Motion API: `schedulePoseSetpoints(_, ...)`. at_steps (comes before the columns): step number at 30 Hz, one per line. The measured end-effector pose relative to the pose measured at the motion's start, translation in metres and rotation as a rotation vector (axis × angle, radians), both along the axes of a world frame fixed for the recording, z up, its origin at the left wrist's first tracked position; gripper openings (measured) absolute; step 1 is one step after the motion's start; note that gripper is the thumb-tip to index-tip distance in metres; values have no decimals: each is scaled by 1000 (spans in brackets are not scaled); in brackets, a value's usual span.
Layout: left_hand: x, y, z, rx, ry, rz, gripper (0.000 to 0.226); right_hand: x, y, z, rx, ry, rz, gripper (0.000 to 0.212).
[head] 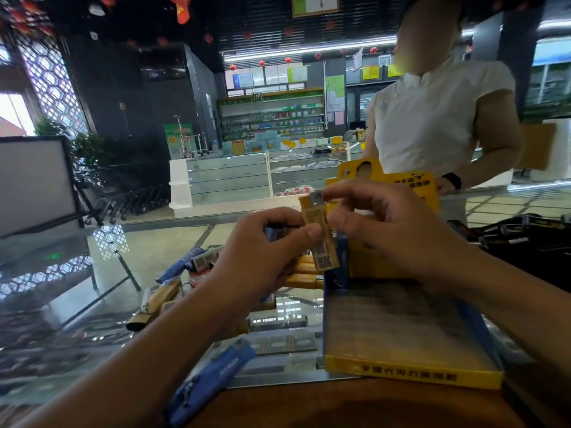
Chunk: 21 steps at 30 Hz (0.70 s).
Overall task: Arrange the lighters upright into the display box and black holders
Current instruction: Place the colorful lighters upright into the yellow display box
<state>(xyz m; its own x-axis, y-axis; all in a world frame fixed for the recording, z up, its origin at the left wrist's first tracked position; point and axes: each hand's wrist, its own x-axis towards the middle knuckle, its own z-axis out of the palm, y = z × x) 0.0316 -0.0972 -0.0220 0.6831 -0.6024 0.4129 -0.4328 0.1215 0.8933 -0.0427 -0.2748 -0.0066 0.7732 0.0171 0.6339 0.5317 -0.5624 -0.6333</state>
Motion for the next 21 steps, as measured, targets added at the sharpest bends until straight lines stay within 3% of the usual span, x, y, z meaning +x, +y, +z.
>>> schedulePoseSetpoints(5, -5, 1, -1, 124, -73, -7, 19, -3, 2, 0, -52, 72, 56, 26)
schedulePoseSetpoints(11, -5, -1, -3, 137, -89, -15, 27, -3, 0, 0, 96, 134, 45, 12)
schedulePoseSetpoints(16, 0, -3, -7, 140, -282, 131, 31, 2, -3, -1, 151, 99, -38, 6)
schedulePoseSetpoints(21, 0, -3, -8, 291, -523, 275, 28, 3, -1, -4, 151, 110, -56, 6)
